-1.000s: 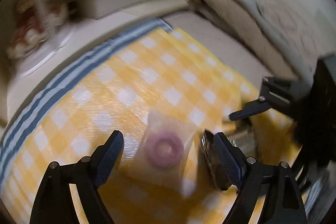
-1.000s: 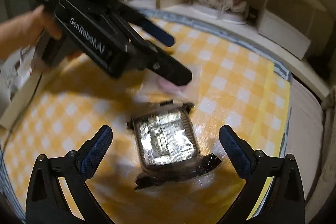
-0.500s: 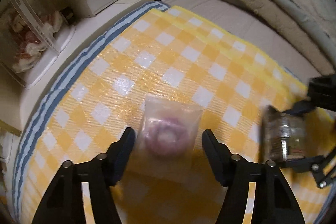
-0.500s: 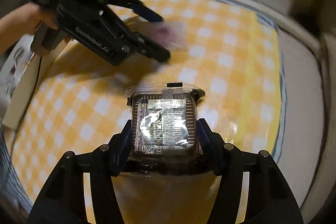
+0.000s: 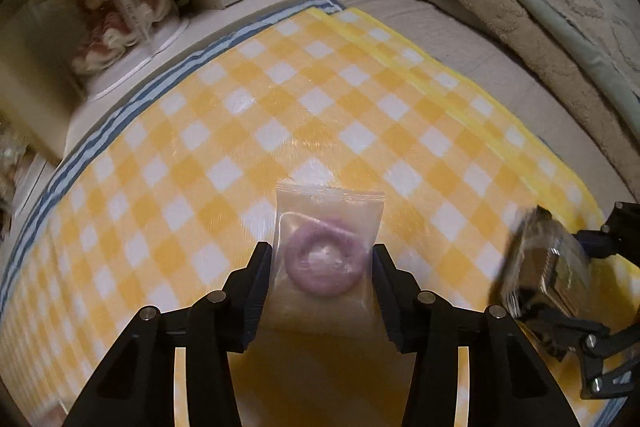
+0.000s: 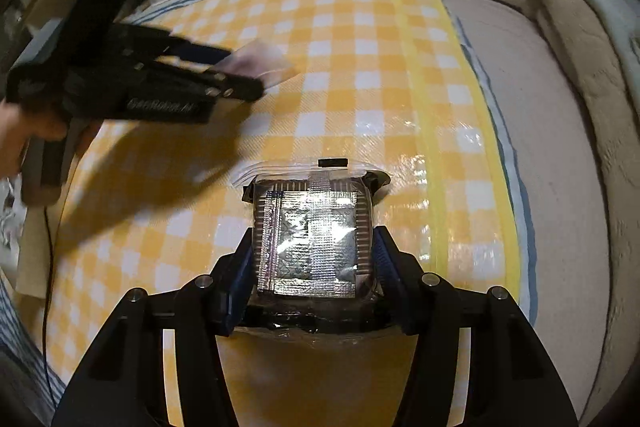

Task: Organize snacks
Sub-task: 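Grasp purple ring-cookie packet with left tool while right tool grasps silver-wrapped cake, then lift and carry both held snacks over the white tray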

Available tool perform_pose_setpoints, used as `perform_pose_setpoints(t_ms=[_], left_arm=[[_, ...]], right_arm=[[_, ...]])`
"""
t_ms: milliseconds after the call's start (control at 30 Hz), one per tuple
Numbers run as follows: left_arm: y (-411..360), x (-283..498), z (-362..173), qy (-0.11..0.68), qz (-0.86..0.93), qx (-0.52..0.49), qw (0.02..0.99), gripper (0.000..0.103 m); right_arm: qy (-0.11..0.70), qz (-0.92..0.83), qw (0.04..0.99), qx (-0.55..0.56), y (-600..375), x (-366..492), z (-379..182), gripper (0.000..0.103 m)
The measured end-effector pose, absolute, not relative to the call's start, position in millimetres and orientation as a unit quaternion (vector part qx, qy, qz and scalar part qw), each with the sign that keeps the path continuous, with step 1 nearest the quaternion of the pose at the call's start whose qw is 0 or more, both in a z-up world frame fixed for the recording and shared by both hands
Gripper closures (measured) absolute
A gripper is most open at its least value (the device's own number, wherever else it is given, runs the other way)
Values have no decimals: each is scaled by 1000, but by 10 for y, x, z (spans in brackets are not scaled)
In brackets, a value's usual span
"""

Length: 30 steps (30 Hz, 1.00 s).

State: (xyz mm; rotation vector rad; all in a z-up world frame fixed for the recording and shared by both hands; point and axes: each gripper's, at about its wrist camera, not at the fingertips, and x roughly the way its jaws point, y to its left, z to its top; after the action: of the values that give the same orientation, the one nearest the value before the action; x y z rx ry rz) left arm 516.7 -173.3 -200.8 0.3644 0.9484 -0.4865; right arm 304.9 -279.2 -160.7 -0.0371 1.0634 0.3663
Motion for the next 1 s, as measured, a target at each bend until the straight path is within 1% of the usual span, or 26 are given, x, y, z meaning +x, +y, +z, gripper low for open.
perform_pose_setpoints(t_ms=[133,267,467,767,1000], left_arm=[[-1582,4896,-1706,438,-229,117,861,55],[-1382,4648,-1397,422,-226,73,875,55],[-1034,4187,-970,395,-216,36,892,55],[-91,3263,-360,361,-176,-8,916,55],[815,2487,33,339,-124,-56,931,55]], right_arm=[[500,162,851,-1,-2802,2996,-1504,49],[487,146,861,5,-2811,3003,-1261,49],[467,136,874,13,-2770,2873,-899,49],[434,147,888,22,-2401,2628,-367,49],[410,182,894,20,-1808,2455,-11,49]])
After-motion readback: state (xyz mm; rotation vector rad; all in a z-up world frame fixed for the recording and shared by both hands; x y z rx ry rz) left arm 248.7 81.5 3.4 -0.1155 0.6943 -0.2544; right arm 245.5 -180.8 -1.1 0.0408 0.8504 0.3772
